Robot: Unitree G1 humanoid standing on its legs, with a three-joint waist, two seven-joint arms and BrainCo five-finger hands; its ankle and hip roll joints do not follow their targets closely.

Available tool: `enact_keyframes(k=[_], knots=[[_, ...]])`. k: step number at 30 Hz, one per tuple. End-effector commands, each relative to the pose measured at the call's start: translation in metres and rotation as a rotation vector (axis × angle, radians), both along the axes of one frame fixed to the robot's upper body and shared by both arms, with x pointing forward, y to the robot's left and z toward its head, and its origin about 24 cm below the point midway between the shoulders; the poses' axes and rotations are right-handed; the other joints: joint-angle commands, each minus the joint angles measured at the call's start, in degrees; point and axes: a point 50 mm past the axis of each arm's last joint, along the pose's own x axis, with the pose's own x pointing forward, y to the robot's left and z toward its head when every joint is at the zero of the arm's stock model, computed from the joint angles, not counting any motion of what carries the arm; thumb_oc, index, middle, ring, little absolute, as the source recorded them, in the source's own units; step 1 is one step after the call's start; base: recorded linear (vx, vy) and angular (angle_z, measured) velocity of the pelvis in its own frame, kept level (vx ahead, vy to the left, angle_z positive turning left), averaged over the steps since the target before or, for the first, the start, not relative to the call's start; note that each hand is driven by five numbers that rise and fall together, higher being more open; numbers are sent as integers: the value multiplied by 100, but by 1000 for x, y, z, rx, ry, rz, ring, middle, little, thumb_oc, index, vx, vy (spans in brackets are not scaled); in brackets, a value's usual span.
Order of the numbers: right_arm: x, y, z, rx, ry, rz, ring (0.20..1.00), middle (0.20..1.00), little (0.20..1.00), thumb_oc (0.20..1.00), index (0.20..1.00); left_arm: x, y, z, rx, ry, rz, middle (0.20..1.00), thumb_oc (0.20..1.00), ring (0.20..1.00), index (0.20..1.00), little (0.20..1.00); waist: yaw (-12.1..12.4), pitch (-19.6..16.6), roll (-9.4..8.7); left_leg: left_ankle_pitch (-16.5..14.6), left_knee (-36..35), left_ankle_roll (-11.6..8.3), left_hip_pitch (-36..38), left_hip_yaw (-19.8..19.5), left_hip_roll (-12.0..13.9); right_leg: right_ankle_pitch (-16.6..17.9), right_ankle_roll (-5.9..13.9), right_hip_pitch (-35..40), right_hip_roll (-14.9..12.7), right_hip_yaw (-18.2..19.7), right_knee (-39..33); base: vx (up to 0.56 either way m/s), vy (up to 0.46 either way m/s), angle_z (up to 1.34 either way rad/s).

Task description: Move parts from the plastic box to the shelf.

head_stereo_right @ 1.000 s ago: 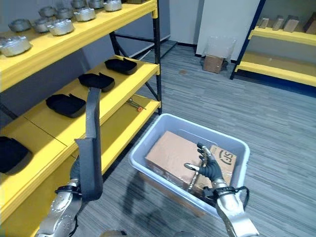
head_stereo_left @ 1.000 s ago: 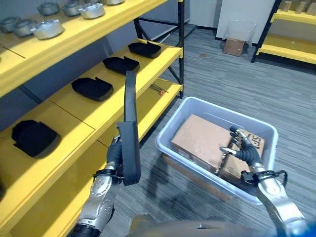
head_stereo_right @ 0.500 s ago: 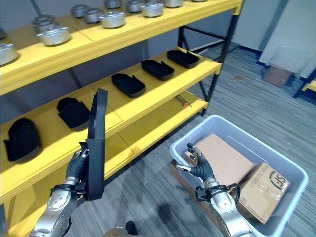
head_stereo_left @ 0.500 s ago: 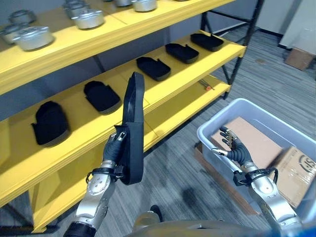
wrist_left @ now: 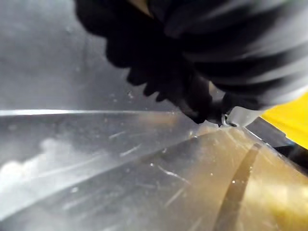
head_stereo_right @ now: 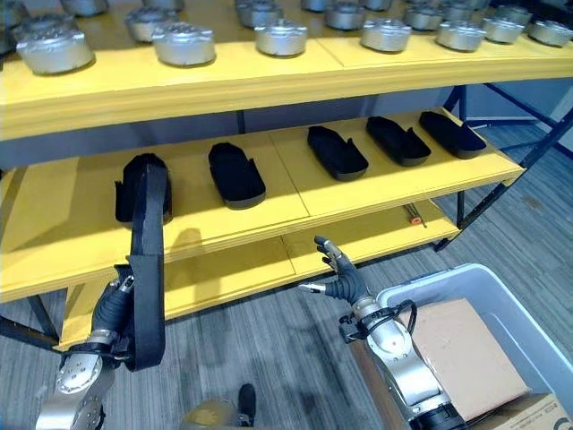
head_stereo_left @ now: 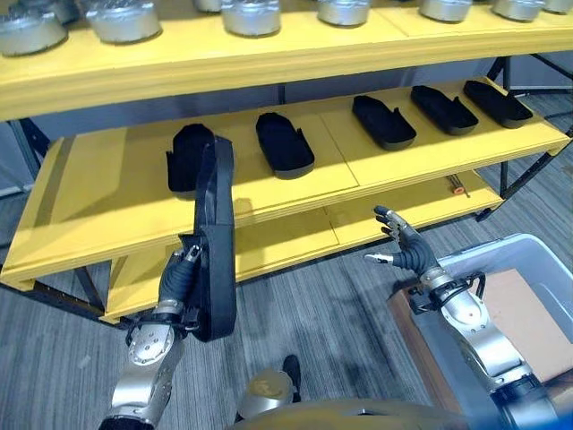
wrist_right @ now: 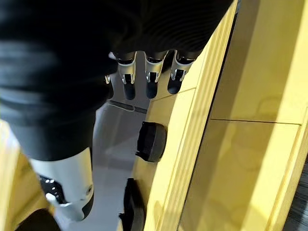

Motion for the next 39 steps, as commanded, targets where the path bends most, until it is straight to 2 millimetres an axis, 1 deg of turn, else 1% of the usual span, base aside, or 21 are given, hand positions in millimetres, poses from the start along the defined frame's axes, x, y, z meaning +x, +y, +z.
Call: enact_keyframes(k=[1, 3, 4, 5, 6, 8, 12, 13, 18, 20, 23, 26, 28, 29, 31, 32, 33, 34, 36, 37, 39], knots=[[5, 5, 14, -33, -94, 44, 1000, 1000, 1000, 1000, 1000, 18, -9, 33, -45, -205, -18, 200, 200, 200, 200, 200, -108, -172, 4, -592, 211, -512, 389, 489, 84, 439, 2, 158, 579, 301, -718, 86, 17, 11], [4, 3, 10, -51, -78, 40, 1000, 1000, 1000, 1000, 1000, 18, -12, 34, -37, -216, -24, 200, 200, 200, 200, 200, -152, -174, -17, -584, 211, -562, 367, 444, 66, 361, -117, 264, 807, 440, -973, 35, -32, 22], [3, 0, 7, -51, -62, 30, 1000, 1000, 1000, 1000, 1000, 19, -15, 35, -36, -220, -28, 200, 200, 200, 200, 200, -203, -153, -44, -496, 272, -561, 271, 434, 47, 426, -254, 250, 939, 550, -1151, 29, -81, 15], [0, -7, 0, -81, -51, 13, 1000, 1000, 1000, 1000, 1000, 20, -17, 35, -37, -221, -38, 200, 200, 200, 200, 200, -315, -164, -79, -536, 406, -579, 159, 206, 0, 407, -339, 244, 1074, 923, -1304, 48, -90, 27], [-2, -12, -2, -100, -51, 5, 1000, 1000, 1000, 1000, 1000, 19, -17, 35, -37, -219, -43, 200, 200, 200, 200, 200, -367, -167, -86, -551, 444, -581, 121, 113, -7, 392, -384, 283, 1121, 1060, -1373, 105, -72, 52], [-7, -22, -8, -130, -35, -9, 1000, 1000, 1000, 1000, 1000, 15, -17, 32, -55, -200, -60, 200, 200, 200, 200, 200, -399, -246, -86, -533, 366, -613, 172, 103, 22, 437, -397, 307, 1098, 1011, -1494, 88, -63, 58], [-13, -29, -16, -131, 3, -23, 1000, 1000, 1000, 1000, 1000, 10, -18, 26, -53, -162, -85, 200, 200, 200, 200, 200, -445, -323, -54, -537, 278, -662, 271, 74, 37, 446, -394, 348, 1085, 1059, -1589, 89, -75, 7], [-17, -32, -18, -128, 7, -24, 1000, 1000, 1000, 1000, 1000, 6, -18, 19, -61, -124, -88, 200, 200, 200, 200, 200, -475, -347, -40, -589, 285, -660, 318, 59, 41, 418, -385, 378, 1068, 1097, -1592, 101, -116, 3], [-21, -33, -16, -89, -7, -37, 1000, 1000, 1000, 1000, 1000, 1, -20, 3, -128, -49, -101, 200, 200, 200, 200, 200, -567, -381, -13, -695, 417, -638, 312, 62, 25, 307, -423, 361, 1087, 1198, -1460, 66, -84, 17], [-20, -32, -17, -98, -16, -50, 1000, 1000, 1000, 1000, 1000, 3, -26, 3, -111, -53, -185, 200, 200, 200, 200, 200, -607, -379, 2, -789, 611, -603, 251, 58, -23, 220, -467, 305, 1087, 1241, -1319, 56, -88, 21], [-19, -34, -20, -89, -4, -65, 1000, 1000, 1000, 1000, 1000, 3, -28, 5, -47, -61, -223, 200, 200, 200, 200, 200, -605, -354, 13, -871, 831, -605, 181, 58, -56, 183, -491, 303, 1068, 1233, -1261, 27, -55, 8], [-18, -39, -20, -93, 6, -77, 1000, 1000, 1000, 1000, 1000, 3, -19, 5, -6, -40, -177, 200, 200, 200, 200, 200, -610, -285, 16, -1008, 1348, -680, -40, 123, -62, 170, -533, 331, 995, 1208, -1203, 18, -36, 7], [-17, -40, -19, -98, 3, -78, 1000, 1000, 1000, 1000, 1000, 5, -13, 8, 0, -48, -156, 200, 200, 200, 200, 200, -660, -244, -19, -1196, 1747, -663, -126, 364, 3, 130, -546, 296, 900, 1136, -1101, 10, 6, 13], [-18, -42, -18, -99, 11, -81, 1000, 1000, 1000, 1000, 1000, 7, -8, 11, -6, -54, -138, 200, 200, 200, 200, 200, -741, -203, -38, -1403, 2157, -734, -203, 699, 294, 14, -534, 310, 806, 1042, -970, 11, 30, 21], [-17, -44, -18, -90, 21, -104, 1000, 1000, 1000, 1000, 1000, 10, -10, 13, -8, -66, -153, 200, 200, 200, 200, 200, -811, -150, -72, -1311, 2446, -787, -263, 1046, 665, -43, -579, 283, 760, 915, -850, -13, 70, 37], [-15, -45, -18, -76, 32, -122, 1000, 1000, 1000, 1000, 1000, 14, -12, 14, -14, -81, -157, 200, 200, 200, 200, 200, -903, -111, -47, -1270, 2575, -784, -220, 1255, 1052, -159, -617, 171, 757, 764, -598, -15, 140, 62], [-14, -44, -19, -74, 35, -123, 1000, 1000, 1000, 1000, 1000, 15, -13, 14, -22, -82, -153, 200, 200, 200, 200, 200, -909, -112, -39, -1224, 2525, -765, -179, 1245, 1112, -185, -624, 120, 746, 729, -512, -14, 254, 81], [-14, -41, -21, -71, 42, -111, 1000, 1000, 1000, 1000, 1000, 14, -14, 14, -36, -83, -135, 200, 200, 200, 200, 200, -898, -124, -22, -1068, 2331, -784, -103, 1126, 1218, -264, -635, 44, 711, 683, -355, -5, 244, 67], [-15, -38, -23, -57, 53, -96, 1000, 1000, 1000, 1000, 1000, 14, -14, 14, -48, -89, -119, 200, 200, 200, 200, 200, -877, -160, 6, -761, 2115, -924, -1, 1010, 1416, -350, -663, 41, 675, 611, -294, 3, 274, 49], [-18, -37, -23, -53, 63, -88, 1000, 1000, 1000, 1000, 1000, 13, -15, 14, -49, -97, -116, 200, 200, 200, 200, 200, -875, -195, 21, -346, 1919, -1126, 70, 920, 1686, -390, -679, 74, 641, 595, -311, 9, 287, 29], [-21, -35, -24, -54, 82, -68, 1000, 1000, 1000, 1000, 1000, 11, -16, 15, -47, -105, -112, 200, 200, 200, 200, 200, -869, -220, 21, 43, 1715, -1293, 101, 731, 1995, -413, -669, 69, 515, 632, -313, 10, 335, 14]])
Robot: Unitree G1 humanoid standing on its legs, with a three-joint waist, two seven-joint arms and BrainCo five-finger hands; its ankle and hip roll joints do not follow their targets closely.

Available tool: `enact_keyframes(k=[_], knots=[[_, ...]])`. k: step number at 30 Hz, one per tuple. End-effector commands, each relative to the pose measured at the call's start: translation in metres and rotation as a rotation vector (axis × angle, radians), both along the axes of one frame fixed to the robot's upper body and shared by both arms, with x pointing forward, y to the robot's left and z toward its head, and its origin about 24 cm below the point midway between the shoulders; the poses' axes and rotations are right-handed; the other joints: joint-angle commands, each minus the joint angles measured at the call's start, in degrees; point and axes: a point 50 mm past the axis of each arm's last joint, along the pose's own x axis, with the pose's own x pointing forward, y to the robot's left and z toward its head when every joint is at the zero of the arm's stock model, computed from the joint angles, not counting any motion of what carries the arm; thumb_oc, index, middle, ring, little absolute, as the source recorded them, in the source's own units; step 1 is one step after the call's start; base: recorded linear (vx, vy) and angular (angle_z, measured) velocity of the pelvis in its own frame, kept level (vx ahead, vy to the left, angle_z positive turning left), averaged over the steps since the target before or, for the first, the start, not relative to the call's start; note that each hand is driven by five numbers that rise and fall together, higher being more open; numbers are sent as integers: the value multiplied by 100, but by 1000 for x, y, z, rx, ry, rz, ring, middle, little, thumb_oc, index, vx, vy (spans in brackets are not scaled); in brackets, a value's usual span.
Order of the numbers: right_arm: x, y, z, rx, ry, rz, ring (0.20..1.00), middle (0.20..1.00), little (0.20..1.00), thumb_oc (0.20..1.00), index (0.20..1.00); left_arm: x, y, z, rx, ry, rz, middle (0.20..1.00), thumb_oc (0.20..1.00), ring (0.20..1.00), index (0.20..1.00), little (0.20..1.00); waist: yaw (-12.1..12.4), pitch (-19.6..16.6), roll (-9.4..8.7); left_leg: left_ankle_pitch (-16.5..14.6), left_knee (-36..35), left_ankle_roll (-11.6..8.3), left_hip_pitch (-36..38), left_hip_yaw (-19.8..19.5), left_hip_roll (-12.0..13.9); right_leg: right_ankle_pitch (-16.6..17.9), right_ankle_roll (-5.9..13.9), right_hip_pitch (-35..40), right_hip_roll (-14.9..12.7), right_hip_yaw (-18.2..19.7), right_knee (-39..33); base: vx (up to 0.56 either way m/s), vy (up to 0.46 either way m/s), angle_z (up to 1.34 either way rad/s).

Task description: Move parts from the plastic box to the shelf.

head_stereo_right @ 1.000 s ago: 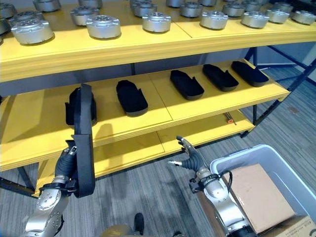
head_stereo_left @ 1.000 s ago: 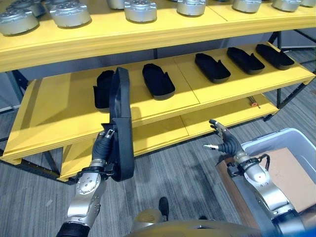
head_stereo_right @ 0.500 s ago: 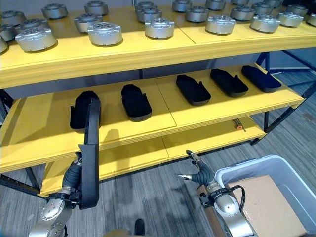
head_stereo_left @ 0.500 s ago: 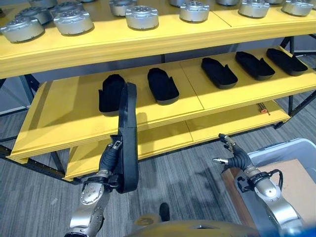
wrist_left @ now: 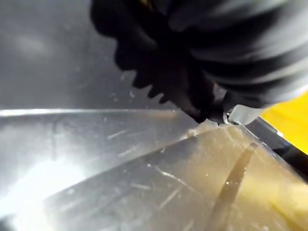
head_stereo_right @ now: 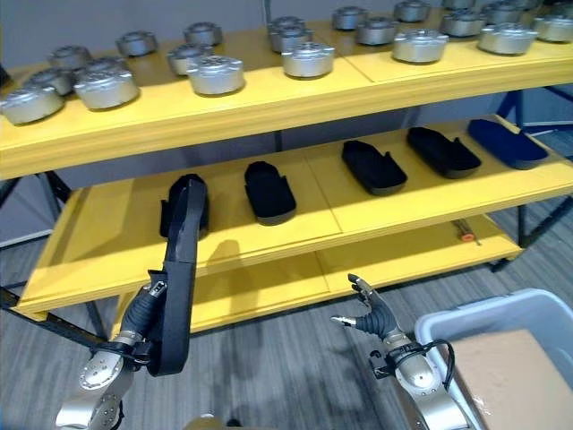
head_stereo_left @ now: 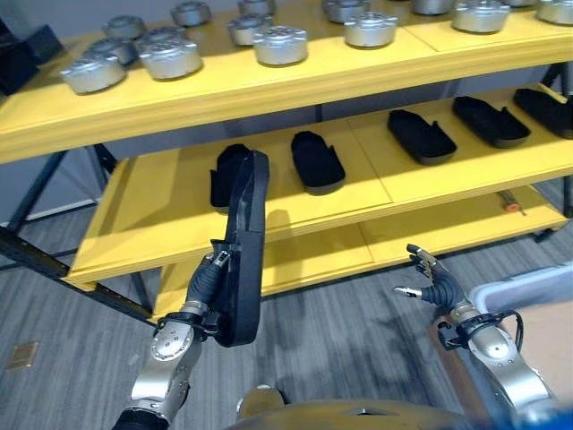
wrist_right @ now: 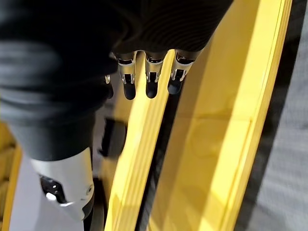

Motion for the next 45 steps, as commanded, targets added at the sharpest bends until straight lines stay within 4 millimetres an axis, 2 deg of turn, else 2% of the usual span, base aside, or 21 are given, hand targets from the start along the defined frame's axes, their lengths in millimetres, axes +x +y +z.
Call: enact_keyframes(k=[1, 2, 3, 6, 9, 14, 16, 19, 23, 26, 27, 29, 31, 32, 33, 34, 35, 36, 40, 42, 45], knots=[[14, 5, 19, 48, -89, 28, 1000, 1000, 1000, 1000, 1000, 5, 11, 33, 10, -182, 48, 200, 200, 200, 200, 200, 146, -60, -211, 538, 388, -784, 213, -614, 1185, 586, -382, -230, 410, 155, -351, -56, 448, 1], [13, 6, 17, 21, -80, 53, 1000, 1000, 1000, 1000, 1000, 5, 11, 34, 28, -190, 58, 200, 200, 200, 200, 200, 171, -66, -181, 575, 332, -695, 155, -804, 1152, 605, -419, -333, 305, 215, -251, -69, 396, -8], [12, 6, 17, 19, -78, 56, 1000, 1000, 1000, 1000, 1000, 5, 11, 35, 36, -192, 60, 200, 200, 200, 200, 200, 171, -60, -161, 545, 330, -695, 156, -837, 1138, 583, -409, -349, 269, 234, -200, -86, 468, -55], [9, -2, 17, 19, -76, 49, 1000, 1000, 1000, 1000, 1000, 7, 15, 35, 71, -191, 56, 200, 200, 200, 200, 200, 109, -80, -56, 270, 135, -762, 362, -719, 958, 445, -274, -319, 167, 203, -6, 29, 363, -32], [8, -7, 16, 41, -67, 20, 1000, 1000, 1000, 1000, 1000, 5, 19, 35, 94, -181, 58, 200, 200, 200, 200, 200, 118, -86, -19, 145, -117, -628, 428, -647, 704, 640, -229, -296, 158, 185, -78, -41, 332, 21], [10, -5, 17, 43, -84, 40, 1000, 1000, 1000, 1000, 1000, 2, 27, 38, 141, -201, 81, 200, 200, 200, 200, 200, 214, -88, 12, 116, -498, -499, 501, -864, 377, 790, -50, -208, 126, 343, -217, -43, 321, 11], [13, -1, 19, 42, -104, 50, 1000, 1000, 1000, 1000, 1000, 3, 31, 41, 159, -211, 88, 200, 200, 200, 200, 200, 293, -84, 14, 109, -628, -391, 494, -962, 209, 870, 82, -223, 42, 357, -211, -83, 357, 13], [19, 7, 27, 34, -144, 90, 1000, 1000, 1000, 1000, 1000, 4, 35, 43, 179, -223, 99, 200, 200, 200, 200, 200, 423, -84, -16, 60, -715, -225, 451, -978, -36, 1061, 230, -281, -85, 287, -137, -82, 310, 18], [24, 15, 35, 21, -177, 102, 1000, 1000, 1000, 1000, 1000, 7, 35, 45, 191, -229, 81, 200, 200, 200, 200, 200, 548, -61, -44, -53, -755, -20, 384, -970, -328, 1260, 300, -365, -236, 218, 44, -74, 296, 8], [30, 19, 39, 29, -188, 73, 1000, 1000, 1000, 1000, 1000, 8, 32, 43, 179, -217, 52, 200, 200, 200, 200, 200, 665, -49, -57, -129, -832, 94, 424, -831, -521, 1471, 344, -472, -327, -23, 177, -40, 284, 9], [32, 21, 40, 28, -193, 69, 1000, 1000, 1000, 1000, 1000, 9, 31, 41, 163, -210, 47, 200, 200, 200, 200, 200, 719, -45, -75, -233, -882, 89, 512, -791, -583, 1574, 442, -518, -425, -132, 205, 13, 186, 3], [34, 23, 43, 25, -200, 78, 1000, 1000, 1000, 1000, 1000, 10, 28, 41, 149, -210, 39, 200, 200, 200, 200, 200, 744, -17, -76, -271, -974, 129, 583, -651, -638, 1698, 497, -608, -501, -300, 199, -14, 174, 4], [33, 25, 44, 28, -203, 105, 1000, 1000, 1000, 1000, 1000, 14, 25, 40, 131, -210, 39, 200, 200, 200, 200, 200, 672, 35, -102, -397, -946, 154, 615, -570, -686, 1630, 513, -668, -377, -273, 139, 6, 99, -2], [31, 26, 44, 37, -206, 123, 1000, 1000, 1000, 1000, 1000, 15, 23, 40, 121, -209, 35, 200, 200, 200, 200, 200, 616, 70, -154, -428, -914, 121, 628, -533, -680, 1619, 488, -623, -145, -227, -170, 52, 9, -15], [29, 27, 45, 37, -209, 136, 1000, 1000, 1000, 1000, 1000, 15, 21, 39, 120, -211, 31, 200, 200, 200, 200, 200, 588, 85, -193, -431, -919, 92, 644, -506, -677, 1650, 479, -601, -38, -224, -359, 82, -31, -21], [25, 28, 45, 34, -214, 158, 1000, 1000, 1000, 1000, 1000, 13, 17, 38, 106, -210, 26, 200, 200, 200, 200, 200, 581, 95, -226, -395, -957, -14, 677, -426, -626, 1647, 403, -441, 208, -317, -870, 75, -38, -14], [24, 28, 46, 28, -216, 171, 1000, 1000, 1000, 1000, 1000, 13, 14, 37, 98, -209, 25, 200, 200, 200, 200, 200, 580, 96, -238, -372, -988, -61, 693, -388, -609, 1661, 367, -386, 296, -349, -1048, 117, -55, -6], [22, 30, 46, 14, -222, 201, 1000, 1000, 1000, 1000, 1000, 12, 8, 36, 93, -208, 29, 200, 200, 200, 200, 200, 558, 99, -285, -344, -1044, -165, 721, -348, -621, 1825, 324, -278, 550, -284, -1545, 91, -27, 7], [21, 31, 45, -3, -227, 229, 1000, 1000, 1000, 1000, 1000, 9, 1, 33, 77, -206, 45, 200, 200, 200, 200, 200, 515, 133, -314, -346, -970, -215, 671, -363, -648, 1890, 284, -311, 742, -48, -1711, 96, -19, -28], [20, 28, 44, -10, -232, 228, 1000, 1000, 1000, 1000, 1000, 9, -1, 32, 73, -205, 46, 200, 200, 200, 200, 200, 417, 143, -323, -392, -916, -163, 622, -480, -695, 1859, 241, -351, 817, 233, -1707, 155, -68, -5], [21, 23, 42, -19, -233, 206, 1000, 1000, 1000, 1000, 1000, 6, -3, 30, 79, -197, 31, 200, 200, 200, 200, 200, 411, 95, -339, -432, -891, -187, 665, -404, -673, 1860, 248, -324, 774, 127, -1720, 169, -90, 2]])
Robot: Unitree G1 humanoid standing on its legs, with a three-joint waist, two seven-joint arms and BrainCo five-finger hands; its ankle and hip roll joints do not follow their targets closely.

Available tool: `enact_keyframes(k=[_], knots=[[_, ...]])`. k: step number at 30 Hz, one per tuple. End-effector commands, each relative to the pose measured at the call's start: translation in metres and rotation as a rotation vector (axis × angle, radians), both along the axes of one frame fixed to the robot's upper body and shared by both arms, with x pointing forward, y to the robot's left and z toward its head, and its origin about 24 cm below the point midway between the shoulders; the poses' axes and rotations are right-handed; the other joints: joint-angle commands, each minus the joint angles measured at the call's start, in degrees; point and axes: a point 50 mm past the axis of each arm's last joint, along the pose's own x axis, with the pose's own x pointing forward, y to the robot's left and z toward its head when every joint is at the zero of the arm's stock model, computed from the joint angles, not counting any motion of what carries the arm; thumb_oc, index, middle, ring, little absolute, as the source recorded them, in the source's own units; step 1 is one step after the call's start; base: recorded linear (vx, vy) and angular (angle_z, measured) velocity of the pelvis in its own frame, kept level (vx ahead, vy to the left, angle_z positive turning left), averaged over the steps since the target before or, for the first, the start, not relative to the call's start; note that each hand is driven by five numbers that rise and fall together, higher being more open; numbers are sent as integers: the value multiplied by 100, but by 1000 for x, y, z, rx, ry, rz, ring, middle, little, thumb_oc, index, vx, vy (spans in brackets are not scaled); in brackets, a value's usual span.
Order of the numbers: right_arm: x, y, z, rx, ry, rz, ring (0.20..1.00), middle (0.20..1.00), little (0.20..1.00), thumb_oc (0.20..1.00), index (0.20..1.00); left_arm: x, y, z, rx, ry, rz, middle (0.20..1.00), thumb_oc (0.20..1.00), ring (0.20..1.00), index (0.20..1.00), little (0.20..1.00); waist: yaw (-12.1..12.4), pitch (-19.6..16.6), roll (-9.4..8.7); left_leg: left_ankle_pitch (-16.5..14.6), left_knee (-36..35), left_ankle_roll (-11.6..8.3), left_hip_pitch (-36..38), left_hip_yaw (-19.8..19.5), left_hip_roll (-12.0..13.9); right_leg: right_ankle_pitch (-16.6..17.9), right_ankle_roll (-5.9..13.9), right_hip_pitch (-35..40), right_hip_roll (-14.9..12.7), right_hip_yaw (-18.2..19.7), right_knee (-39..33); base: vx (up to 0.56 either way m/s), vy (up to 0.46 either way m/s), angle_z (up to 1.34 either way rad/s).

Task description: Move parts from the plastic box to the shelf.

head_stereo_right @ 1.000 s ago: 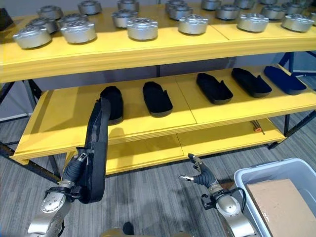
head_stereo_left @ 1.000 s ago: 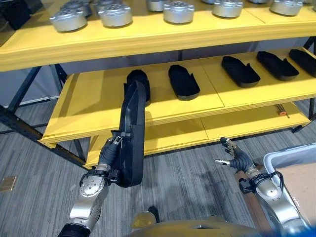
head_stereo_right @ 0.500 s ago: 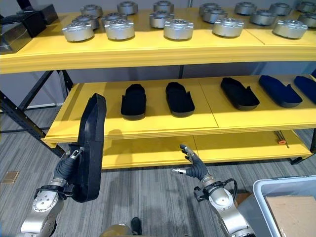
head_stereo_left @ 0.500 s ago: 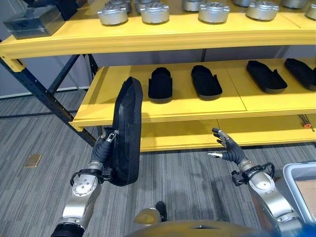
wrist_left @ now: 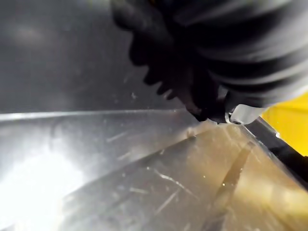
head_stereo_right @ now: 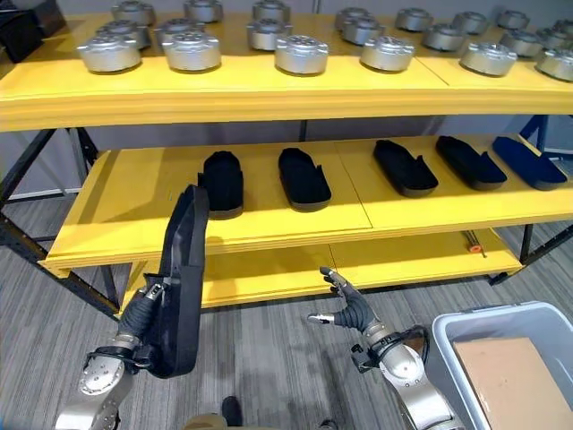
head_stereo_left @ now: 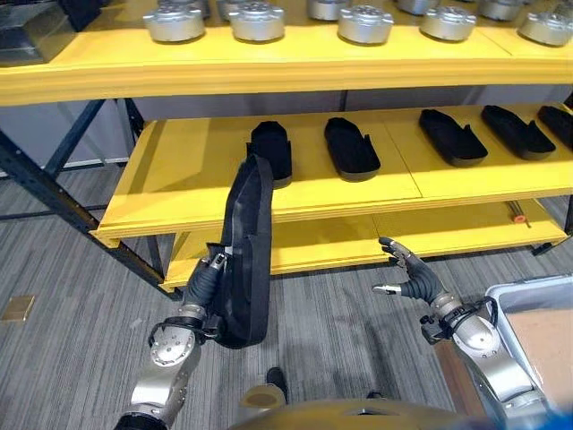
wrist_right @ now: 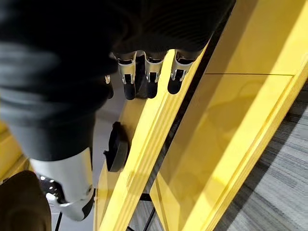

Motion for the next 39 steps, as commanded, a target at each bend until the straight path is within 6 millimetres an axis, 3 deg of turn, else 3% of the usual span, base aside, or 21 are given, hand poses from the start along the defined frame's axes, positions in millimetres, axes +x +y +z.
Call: enact_keyframes(k=[1, 7, 12, 13, 17, 20, 22, 24, 25, 27, 30, 33, 35, 38, 39], knots=[[17, 5, 24, 21, -152, 37, 1000, 1000, 1000, 1000, 1000, 21, 2, 41, 12, -232, -3, 200, 200, 200, 200, 200, 98, 8, -103, -1035, 584, -160, 286, 125, -257, 417, 12, -539, 277, -88, -30, 276, -125, 15], [16, -1, 22, 18, -148, -4, 1000, 1000, 1000, 1000, 1000, 15, 4, 36, 11, -190, -14, 200, 200, 200, 200, 200, 120, -39, -165, -1401, 1459, -184, 143, 245, -191, 278, -157, -305, 243, -185, -3, 240, -110, 14], [21, -7, 26, -15, -172, -31, 1000, 1000, 1000, 1000, 1000, 19, 9, 38, -32, -187, 20, 200, 200, 200, 200, 200, 120, 13, -240, -1884, 2701, -166, -222, 289, -17, 26, -340, -240, 205, -169, 257, 188, -115, 11], [22, -8, 26, -16, -172, -40, 1000, 1000, 1000, 1000, 1000, 20, 9, 39, -30, -186, 14, 200, 200, 200, 200, 200, 112, 22, -241, -1855, 2984, -210, -273, 320, 55, -20, -389, -228, 217, -193, 280, 149, -138, 13], [22, -13, 25, -36, -177, -73, 1000, 1000, 1000, 1000, 1000, 24, 7, 38, -21, -168, -18, 200, 200, 200, 200, 200, 36, 111, -222, -1360, 3755, -473, -602, 450, 584, -143, -537, -174, 271, -185, 318, 96, -95, 10], [21, -16, 25, -41, -174, -74, 1000, 1000, 1000, 1000, 1000, 24, 7, 36, -10, -159, -28, 200, 200, 200, 200, 200, -71, 94, -128, -1228, 3196, -495, -317, 616, 836, -234, -532, -175, 304, -252, 420, 88, 95, 3], [18, -18, 24, -55, -170, -61, 1000, 1000, 1000, 1000, 1000, 22, 7, 35, -11, -153, -18, 200, 200, 200, 200, 200, -156, 22, -33, -971, 2022, -548, 20, 634, 866, -204, -463, -234, 242, -350, 470, 70, 290, -8], [14, -20, 24, -68, -162, -55, 1000, 1000, 1000, 1000, 1000, 21, 8, 34, -14, -150, -3, 200, 200, 200, 200, 200, -185, -27, 12, -499, 1497, -743, 163, 607, 1032, -204, -440, -202, 182, -369, 439, 62, 322, 18], [11, -21, 23, -73, -155, -37, 1000, 1000, 1000, 1000, 1000, 19, 10, 32, -14, -156, 26, 200, 200, 200, 200, 200, -164, -38, 54, 51, 1271, -963, 50, 386, 1359, -267, -454, -122, 136, -291, 398, 61, 347, 5], [9, -20, 23, -83, -156, -22, 1000, 1000, 1000, 1000, 1000, 17, 12, 31, -7, -159, 45, 200, 200, 200, 200, 200, -152, -41, 77, 290, 1113, -1059, 8, 300, 1528, -298, -454, -97, 91, -270, 401, 49, 260, -27], [6, -18, 21, -99, -152, -14, 1000, 1000, 1000, 1000, 1000, 13, 19, 29, 14, -163, 99, 200, 200, 200, 200, 200, -170, -13, 118, 877, 1029, -1280, -153, 255, 1978, -388, -463, -51, -103, -279, 492, 40, 361, -31], [5, -23, 21, -96, -161, -20, 1000, 1000, 1000, 1000, 1000, 13, 28, 31, 37, -173, 98, 200, 200, 200, 200, 200, -178, -7, 167, 446, 1028, -1118, -113, 323, 1782, -599, -434, -171, -289, -346, 987, 27, 407, -17], [5, -23, 22, -93, -161, -23, 1000, 1000, 1000, 1000, 1000, 13, 28, 31, 14, -163, 88, 200, 200, 200, 200, 200, -177, -4, 182, 368, 1049, -1075, -103, 339, 1704, -626, -437, -173, -282, -338, 1047, 31, 297, 19], [9, -21, 23, -41, -164, -37, 1000, 1000, 1000, 1000, 1000, 16, 27, 34, 20, -183, 48, 200, 200, 200, 200, 200, -117, -34, 162, -207, 1049, -756, -77, 156, 1174, -666, -332, -214, -304, -224, 1284, 63, 359, 17], [9, -21, 23, -37, -164, -38, 1000, 1000, 1000, 1000, 1000, 16, 28, 35, 25, -186, 46, 200, 200, 200, 200, 200, -108, -41, 161, -247, 1040, -723, -70, 126, 1121, -670, -317, -219, -309, -203, 1300, 67, 339, 15]])
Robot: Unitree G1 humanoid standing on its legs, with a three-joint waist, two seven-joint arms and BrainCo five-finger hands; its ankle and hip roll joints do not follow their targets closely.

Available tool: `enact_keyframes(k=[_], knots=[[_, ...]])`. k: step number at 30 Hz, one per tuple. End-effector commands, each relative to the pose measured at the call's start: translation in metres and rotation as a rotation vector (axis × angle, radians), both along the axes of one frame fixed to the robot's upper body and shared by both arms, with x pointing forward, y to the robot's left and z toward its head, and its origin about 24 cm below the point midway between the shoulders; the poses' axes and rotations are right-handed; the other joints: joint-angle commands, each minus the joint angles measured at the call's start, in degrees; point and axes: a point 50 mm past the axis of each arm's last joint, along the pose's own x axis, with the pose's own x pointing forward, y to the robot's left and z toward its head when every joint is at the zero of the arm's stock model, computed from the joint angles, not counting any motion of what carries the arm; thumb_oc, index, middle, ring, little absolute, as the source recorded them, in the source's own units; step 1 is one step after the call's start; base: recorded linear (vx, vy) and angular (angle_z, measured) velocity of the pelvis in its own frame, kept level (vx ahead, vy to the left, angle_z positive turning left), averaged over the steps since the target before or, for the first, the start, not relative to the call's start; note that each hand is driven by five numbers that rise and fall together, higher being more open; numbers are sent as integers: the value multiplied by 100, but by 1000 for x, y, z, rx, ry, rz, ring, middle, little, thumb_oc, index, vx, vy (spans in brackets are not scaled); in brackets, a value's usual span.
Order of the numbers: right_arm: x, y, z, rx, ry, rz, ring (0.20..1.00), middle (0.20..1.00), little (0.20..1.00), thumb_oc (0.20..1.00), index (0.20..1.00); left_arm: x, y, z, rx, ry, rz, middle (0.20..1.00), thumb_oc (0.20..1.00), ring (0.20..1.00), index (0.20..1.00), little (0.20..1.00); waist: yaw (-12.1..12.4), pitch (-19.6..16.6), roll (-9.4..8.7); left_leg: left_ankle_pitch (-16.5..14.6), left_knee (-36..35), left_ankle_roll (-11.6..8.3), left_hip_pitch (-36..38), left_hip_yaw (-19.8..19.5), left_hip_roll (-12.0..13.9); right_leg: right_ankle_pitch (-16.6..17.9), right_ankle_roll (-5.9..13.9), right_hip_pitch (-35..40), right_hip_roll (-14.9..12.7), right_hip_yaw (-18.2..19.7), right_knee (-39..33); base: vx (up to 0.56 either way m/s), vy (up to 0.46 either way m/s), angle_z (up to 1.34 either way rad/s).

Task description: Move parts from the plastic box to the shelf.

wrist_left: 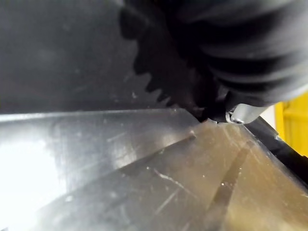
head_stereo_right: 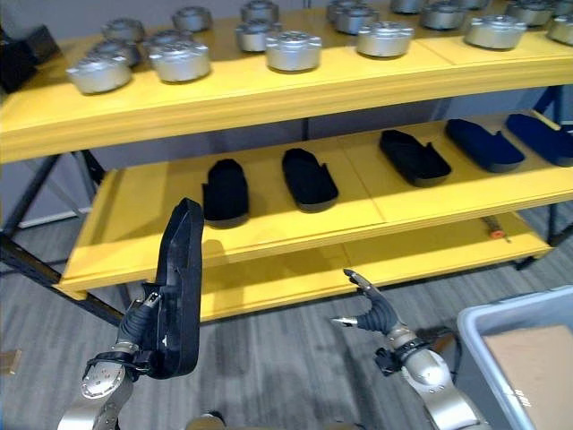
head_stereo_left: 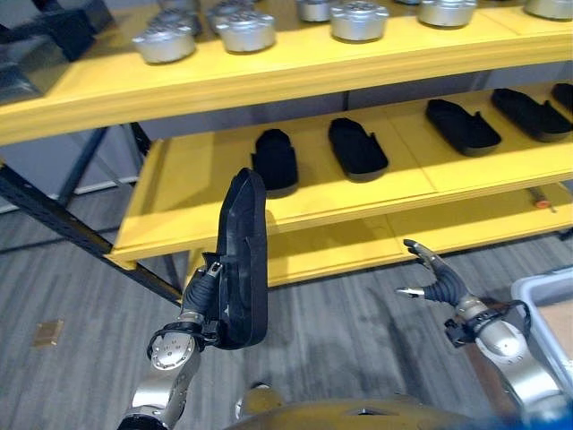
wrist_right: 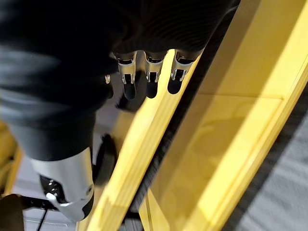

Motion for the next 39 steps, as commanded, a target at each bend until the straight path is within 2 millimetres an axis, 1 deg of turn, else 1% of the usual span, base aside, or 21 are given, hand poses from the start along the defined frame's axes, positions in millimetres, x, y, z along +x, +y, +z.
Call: enact_keyframes(k=[1, 2, 3, 4, 8, 10, 11, 13, 15, 17, 19, 20, 22, 23, 24, 26, 28, 29, 33, 36, 39], knots=[[17, 5, 29, 59, -158, 28, 1000, 1000, 1000, 1000, 1000, 15, 3, 39, 28, -218, -44, 200, 200, 200, 200, 200, 188, -120, 205, 82, -81, -50, 68, -417, 291, -519, -422, -228, 800, -200, 624, 62, 338, 10], [17, 8, 30, 69, -161, 28, 1000, 1000, 1000, 1000, 1000, 16, 3, 42, 60, -228, -50, 200, 200, 200, 200, 200, 221, -140, 212, 15, -161, 44, 107, -540, 120, -543, -376, -244, 808, -119, 670, 62, 338, 13], [17, 9, 30, 71, -162, 30, 1000, 1000, 1000, 1000, 1000, 16, 4, 43, 70, -230, -52, 200, 200, 200, 200, 200, 229, -146, 210, -2, -179, 69, 117, -565, 76, -551, -362, -248, 808, -99, 685, 4, 403, 16], [18, 12, 31, 74, -170, 41, 1000, 1000, 1000, 1000, 1000, 16, 5, 45, 93, -237, -57, 200, 200, 200, 200, 200, 269, -150, 216, 38, -231, 200, 73, -582, -26, -471, -364, -312, 809, -103, 707, -28, 239, 15], [20, 16, 35, 62, -187, 61, 1000, 1000, 1000, 1000, 1000, 17, 9, 49, 120, -248, -55, 200, 200, 200, 200, 200, 343, -149, 204, -31, -317, 338, 73, -700, -208, -440, -265, -396, 755, -26, 826, -15, 279, 11], [22, 18, 39, 50, -205, 68, 1000, 1000, 1000, 1000, 1000, 19, 12, 51, 121, -253, -54, 200, 200, 200, 200, 200, 417, -136, 179, -129, -341, 487, 50, -767, -385, -369, -169, -488, 668, 6, 978, -38, 348, 0], [25, 21, 42, 38, -221, 78, 1000, 1000, 1000, 1000, 1000, 21, 13, 52, 126, -258, -56, 200, 200, 200, 200, 200, 500, -144, 166, -198, -375, 611, 27, -783, -552, -279, -112, -547, 597, -45, 1086, -41, 308, -3], [26, 21, 43, 36, -224, 75, 1000, 1000, 1000, 1000, 1000, 22, 12, 52, 124, -257, -61, 200, 200, 200, 200, 200, 537, -145, 161, -219, -394, 651, 25, -778, -619, -226, -98, -563, 570, -84, 1120, -29, 218, -21], [31, 22, 46, 31, -236, 62, 1000, 1000, 1000, 1000, 1000, 25, 9, 52, 116, -257, -84, 200, 200, 200, 200, 200, 628, -149, 156, -264, -447, 736, 30, -736, -772, -84, -69, -602, 498, -229, 1177, -7, 215, -16], [35, 26, 49, 29, -250, 58, 1000, 1000, 1000, 1000, 1000, 29, 3, 51, 114, -256, -115, 200, 200, 200, 200, 200, 695, -157, 167, -391, -533, 805, 122, -729, -934, 54, 28, -681, 316, -346, 1320, 24, 211, -11], [38, 28, 52, 31, -259, 59, 1000, 1000, 1000, 1000, 1000, 33, -2, 50, 112, -250, -127, 200, 200, 200, 200, 200, 693, -158, 182, -422, -612, 863, 174, -694, -1020, 1, 53, -714, 296, -337, 1429, -3, 153, -13], [38, 29, 52, 32, -262, 64, 1000, 1000, 1000, 1000, 1000, 35, -3, 50, 111, -246, -126, 200, 200, 200, 200, 200, 671, -165, 180, -443, -604, 873, 166, -691, -1044, -28, 49, -717, 333, -321, 1428, 10, 129, -24], [38, 31, 53, 33, -266, 86, 1000, 1000, 1000, 1000, 1000, 37, -5, 47, 98, -235, -114, 200, 200, 200, 200, 200, 557, -146, 121, -512, -573, 882, 161, -687, -1100, -96, 36, -736, 641, -118, 1289, 17, 31, -18], [37, 32, 53, 32, -270, 93, 1000, 1000, 1000, 1000, 1000, 38, -5, 46, 96, -233, -114, 200, 200, 200, 200, 200, 524, -117, 94, -438, -535, 886, 99, -606, -1078, -9, -51, -737, 793, -125, 1105, 25, -31, 5], [34, 31, 53, 24, -272, 106, 1000, 1000, 1000, 1000, 1000, 35, -6, 44, 89, -227, -117, 200, 200, 200, 200, 200, 508, -102, 38, -414, -560, 801, 124, -562, -1070, 36, -111, -654, 1031, -150, 699, 22, -43, 3], [31, 30, 52, 19, -266, 122, 1000, 1000, 1000, 1000, 1000, 31, -8, 42, 80, -222, -120, 200, 200, 200, 200, 200, 521, -96, -2, -454, -619, 659, 201, -560, -1066, 46, -115, -564, 1177, -212, 299, 140, -24, -8], [28, 29, 50, -1, -259, 147, 1000, 1000, 1000, 1000, 1000, 27, -11, 41, 83, -218, -121, 200, 200, 200, 200, 200, 507, -47, -17, -460, -636, 523, 274, -521, -1061, 221, -155, -518, 1377, -199, -234, 112, -33, -19], [27, 28, 48, 3, -252, 157, 1000, 1000, 1000, 1000, 1000, 26, -13, 40, 85, -216, -120, 200, 200, 200, 200, 200, 467, -8, -40, -403, -565, 532, 194, -443, -1078, 356, -241, -584, 1432, -178, -386, 41, -40, -20], [20, 21, 44, -16, -246, 167, 1000, 1000, 1000, 1000, 1000, 23, -17, 36, 83, -183, -142, 200, 200, 200, 200, 200, 241, 31, -53, -581, -433, 583, 180, -559, -1136, 456, -263, -754, 1506, 234, -508, 94, -50, -12], [19, 17, 41, -11, -228, 151, 1000, 1000, 1000, 1000, 1000, 17, -20, 30, 106, -155, -171, 200, 200, 200, 200, 200, 207, -34, -61, -644, -341, 591, 205, -530, -1136, 378, -297, -723, 1508, 243, -405, 188, -68, 24], [18, 13, 38, -12, -215, 137, 1000, 1000, 1000, 1000, 1000, 10, -15, 25, 114, -120, -173, 200, 200, 200, 200, 200, 226, -72, -53, -692, -225, 581, 215, -548, -1135, 282, -345, -637, 1515, 237, -337, 209, -56, 21]])
